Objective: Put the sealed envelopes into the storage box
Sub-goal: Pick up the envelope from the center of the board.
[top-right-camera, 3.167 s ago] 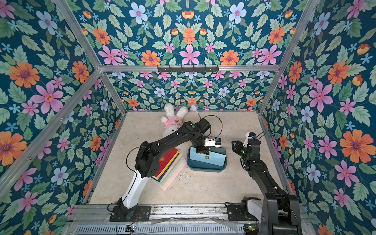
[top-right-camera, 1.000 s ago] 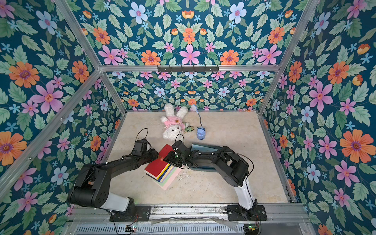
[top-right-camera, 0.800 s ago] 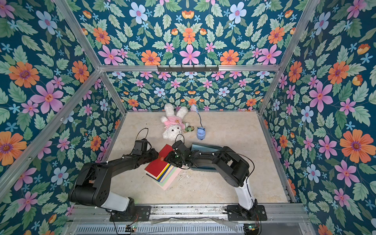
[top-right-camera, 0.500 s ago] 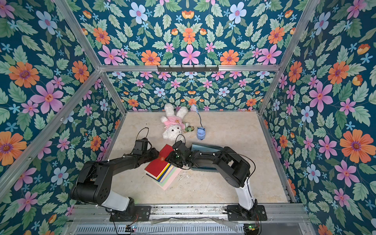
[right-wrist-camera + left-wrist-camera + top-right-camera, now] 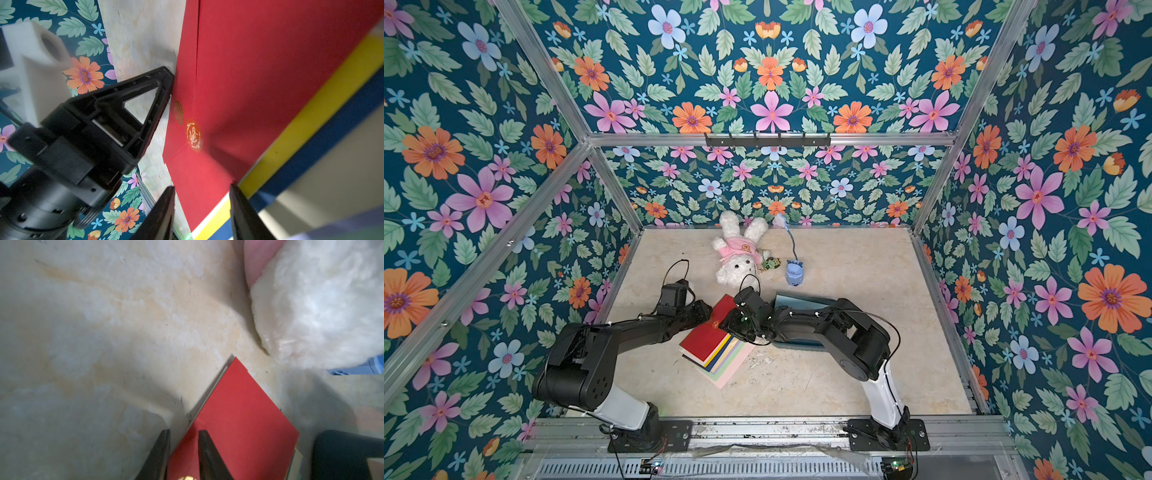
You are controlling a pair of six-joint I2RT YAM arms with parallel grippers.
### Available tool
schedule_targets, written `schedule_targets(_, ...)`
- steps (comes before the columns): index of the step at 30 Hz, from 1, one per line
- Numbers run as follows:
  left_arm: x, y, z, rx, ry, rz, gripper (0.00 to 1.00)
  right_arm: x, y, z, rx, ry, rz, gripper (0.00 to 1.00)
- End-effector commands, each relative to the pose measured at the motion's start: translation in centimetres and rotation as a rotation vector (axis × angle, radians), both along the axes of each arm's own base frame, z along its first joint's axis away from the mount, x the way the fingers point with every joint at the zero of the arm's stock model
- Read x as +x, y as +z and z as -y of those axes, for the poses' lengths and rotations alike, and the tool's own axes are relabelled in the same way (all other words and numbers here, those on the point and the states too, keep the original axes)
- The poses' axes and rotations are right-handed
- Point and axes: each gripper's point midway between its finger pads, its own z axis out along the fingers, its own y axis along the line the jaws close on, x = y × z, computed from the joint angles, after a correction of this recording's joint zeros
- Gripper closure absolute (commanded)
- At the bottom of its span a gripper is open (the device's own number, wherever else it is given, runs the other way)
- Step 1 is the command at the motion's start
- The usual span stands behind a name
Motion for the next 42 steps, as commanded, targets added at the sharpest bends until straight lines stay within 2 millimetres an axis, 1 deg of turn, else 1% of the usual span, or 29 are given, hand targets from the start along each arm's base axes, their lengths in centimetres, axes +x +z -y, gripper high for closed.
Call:
schedule_targets(1, -2.4, -2.3, -0.4, 0.022, -0.005, -0.124, 0.71, 0.1, 0.5, -0.4, 0.017, 0.001, 0.003, 0.53)
schedule_targets(14, -2.6, -2.6, -0.6, 0.032, 0.001, -0.138, 0.71, 0.4, -0.1, 0.7, -0.029, -0.036, 0.008, 0.53)
schedule_targets(22, -2.6, -2.8, -0.6, 0.033, -0.002, -0.144, 0.72, 0.3, -0.5, 0.2, -0.018, -0.025, -0.004, 0.53)
schedule_targets(28, -2.7, -2.9, -0.5, 0.028, -0.007, -0.151, 0.72, 0.7, -0.5, 0.2, -0.008, -0.030, -0.011, 0.53)
schedule_targets(35, -2.9, -3.1, -0.4, 0.025, -0.010, -0.158, 0.73, 1.3, 0.2, 0.0, 0.023, -0.037, -0.012, 0.53)
schedule_targets(42, -3.0, -3.0, -0.5, 0.029, -0.007, -0.155, 0.74, 1.9, 1.5, -0.7, 0.057, -0.032, -0.004, 0.53)
